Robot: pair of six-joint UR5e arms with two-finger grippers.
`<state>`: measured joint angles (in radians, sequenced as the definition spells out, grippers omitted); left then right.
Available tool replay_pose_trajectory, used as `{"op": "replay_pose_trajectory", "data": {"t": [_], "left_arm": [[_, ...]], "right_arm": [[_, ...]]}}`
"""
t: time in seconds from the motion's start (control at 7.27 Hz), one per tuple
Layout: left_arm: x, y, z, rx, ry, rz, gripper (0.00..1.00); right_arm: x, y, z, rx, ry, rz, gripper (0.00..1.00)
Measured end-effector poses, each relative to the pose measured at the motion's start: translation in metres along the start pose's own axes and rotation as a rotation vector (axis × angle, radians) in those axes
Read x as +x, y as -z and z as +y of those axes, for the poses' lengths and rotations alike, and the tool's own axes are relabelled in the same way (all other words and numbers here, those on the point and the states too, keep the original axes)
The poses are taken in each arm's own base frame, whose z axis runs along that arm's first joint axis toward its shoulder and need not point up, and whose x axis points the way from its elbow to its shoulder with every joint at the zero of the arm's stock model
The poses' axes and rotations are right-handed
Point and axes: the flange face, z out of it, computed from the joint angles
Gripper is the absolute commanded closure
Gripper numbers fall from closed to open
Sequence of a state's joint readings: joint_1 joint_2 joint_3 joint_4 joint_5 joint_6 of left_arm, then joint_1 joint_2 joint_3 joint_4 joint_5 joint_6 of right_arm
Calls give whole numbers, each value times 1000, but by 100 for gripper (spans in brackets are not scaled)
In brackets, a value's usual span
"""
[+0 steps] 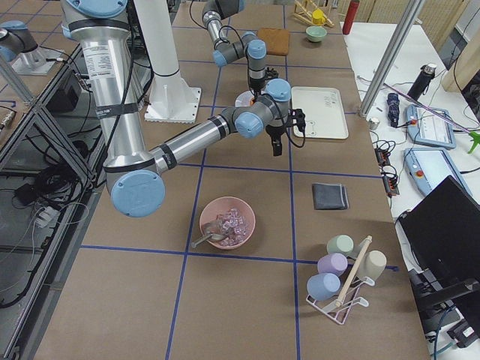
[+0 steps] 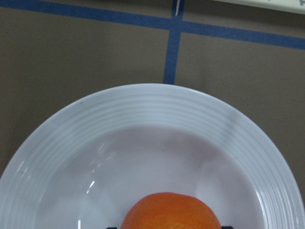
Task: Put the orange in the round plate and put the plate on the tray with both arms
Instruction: 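Carry the orange with the left gripper onto the white plate while the right arm approaches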
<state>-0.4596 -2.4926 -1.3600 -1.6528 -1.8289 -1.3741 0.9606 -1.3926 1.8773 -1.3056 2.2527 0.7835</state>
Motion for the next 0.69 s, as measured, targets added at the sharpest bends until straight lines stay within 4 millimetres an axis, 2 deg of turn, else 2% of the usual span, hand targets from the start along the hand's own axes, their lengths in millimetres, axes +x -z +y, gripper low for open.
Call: {"op": "replay_pose_trajectory", "data": {"t": [0.14,0.28,0.41,0.55,0.69], "left_arm": [[-8,-6,0,1,-2,2,28],[-14,-8,0,2,-3,5,2],[-18,1,-6,10,2,18,2],[-25,26,-22,13,15,48,2],[-45,55,-41,-4,37,83,2]], "right_arm": [[-35,-24,13,4,-43,-63,0],[-70,-44,21,1,-85,-112,0],[-101,-60,26,-9,-119,-143,0],[-130,-76,29,-16,-147,-167,0],[-151,-94,32,-18,-184,-192,0]]}}
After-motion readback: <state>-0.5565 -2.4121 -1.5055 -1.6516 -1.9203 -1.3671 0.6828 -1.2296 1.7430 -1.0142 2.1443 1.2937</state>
